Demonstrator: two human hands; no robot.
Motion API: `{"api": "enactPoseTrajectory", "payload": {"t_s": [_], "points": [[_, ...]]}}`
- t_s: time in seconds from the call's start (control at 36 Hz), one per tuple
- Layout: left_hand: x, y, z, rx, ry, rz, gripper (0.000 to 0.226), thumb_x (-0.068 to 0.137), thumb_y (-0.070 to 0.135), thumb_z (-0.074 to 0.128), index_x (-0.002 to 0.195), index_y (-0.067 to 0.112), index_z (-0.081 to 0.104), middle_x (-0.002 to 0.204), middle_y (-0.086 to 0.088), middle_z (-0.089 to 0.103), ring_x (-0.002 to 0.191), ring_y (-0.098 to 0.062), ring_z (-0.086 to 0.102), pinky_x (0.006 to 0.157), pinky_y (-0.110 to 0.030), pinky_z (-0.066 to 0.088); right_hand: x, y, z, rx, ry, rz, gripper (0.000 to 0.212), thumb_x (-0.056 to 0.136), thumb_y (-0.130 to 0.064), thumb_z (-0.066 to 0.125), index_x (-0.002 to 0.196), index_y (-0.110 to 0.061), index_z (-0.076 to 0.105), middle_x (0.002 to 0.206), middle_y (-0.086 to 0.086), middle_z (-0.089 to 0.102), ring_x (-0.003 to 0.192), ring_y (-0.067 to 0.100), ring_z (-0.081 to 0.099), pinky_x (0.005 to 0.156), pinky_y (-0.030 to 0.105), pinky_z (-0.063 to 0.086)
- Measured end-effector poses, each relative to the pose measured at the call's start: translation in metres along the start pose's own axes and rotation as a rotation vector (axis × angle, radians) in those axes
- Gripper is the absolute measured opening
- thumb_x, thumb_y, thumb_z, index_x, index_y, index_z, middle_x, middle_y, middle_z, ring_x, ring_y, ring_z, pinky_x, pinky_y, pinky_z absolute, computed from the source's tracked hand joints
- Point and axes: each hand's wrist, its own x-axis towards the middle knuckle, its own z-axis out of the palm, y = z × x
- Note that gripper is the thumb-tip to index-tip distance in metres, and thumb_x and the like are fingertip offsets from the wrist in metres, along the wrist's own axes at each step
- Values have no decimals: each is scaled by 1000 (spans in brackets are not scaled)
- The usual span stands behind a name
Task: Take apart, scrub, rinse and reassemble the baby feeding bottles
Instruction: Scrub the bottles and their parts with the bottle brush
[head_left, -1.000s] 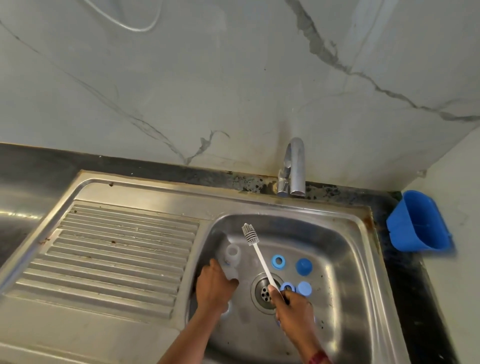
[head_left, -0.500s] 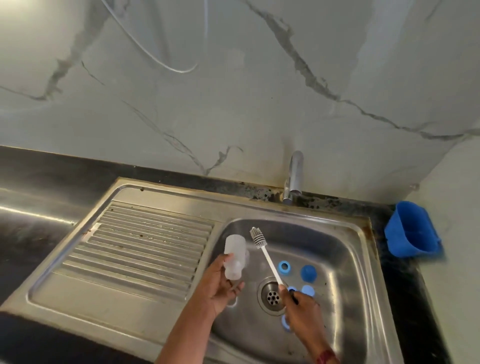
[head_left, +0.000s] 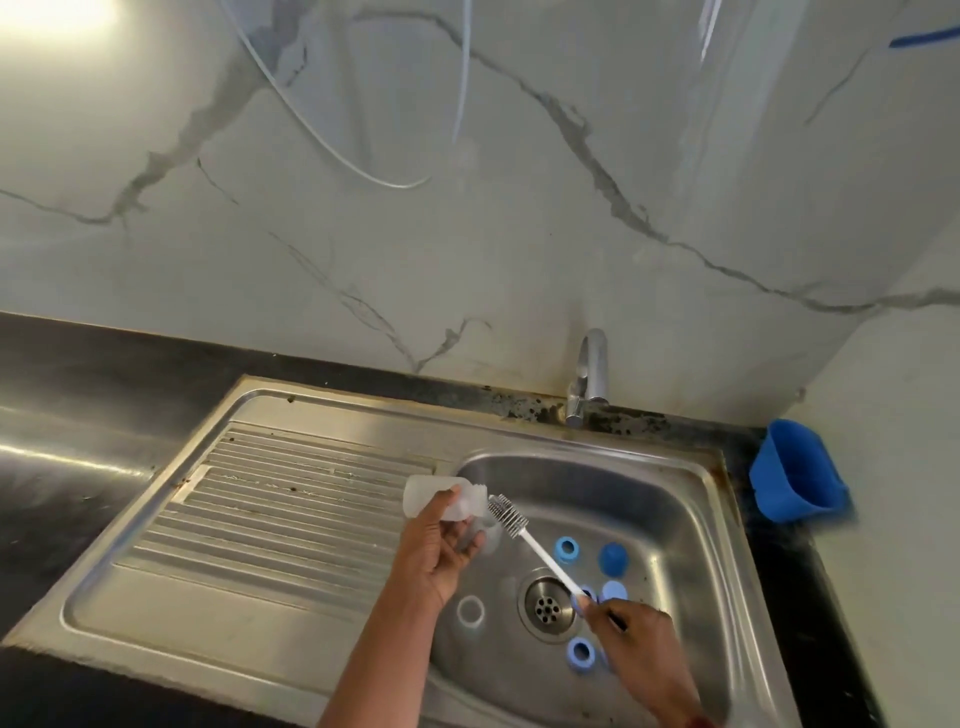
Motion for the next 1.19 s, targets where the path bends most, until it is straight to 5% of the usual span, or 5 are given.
{"api": "enactPoseTrajectory", "payload": {"t_s": [0.11,0.31,0.47,0.94,1.19], "points": [[2,7,-5,112,32,126,67,73,13,82,128,23,45,109,-17,67,80,-29,68,61,-34,55,-2,-5,-3,-35,30,-38,44,92,-50,61,59,-21,64,53,-2,62,48,8,56,58,25,48],[5,12,-6,243,2,245,64,81,14,78,127,35,39,108,-6,64,80,-25,68,73,-38,55,1,-6,7,-108,142,-137,42,90,-53,62,61,-22,62,49,-7,56,47,11,56,58,34,50],[2,19,-8,264,-4,289,56,81,18,79,120,34,43,111,-9,64,81,-23,67,64,-32,55,8,-8,16,-217,260,-296,74,82,-86,27,65,-27,67,56,-10,62,52,6,57,53,24,46],[-2,-8,27,241,-113,280,56,83,19,78,123,24,39,112,-12,58,92,-29,65,72,-39,60,37,-28,10,-573,729,-666,35,91,-41,56,69,-17,70,58,2,53,46,23,54,39,32,44],[-2,-9,24,352,-82,360,50,80,18,81,109,26,41,113,-17,56,90,-32,65,57,-31,56,46,-25,-2,-671,696,-808,36,93,-42,58,69,-17,68,60,1,50,49,21,51,41,35,43]]}}
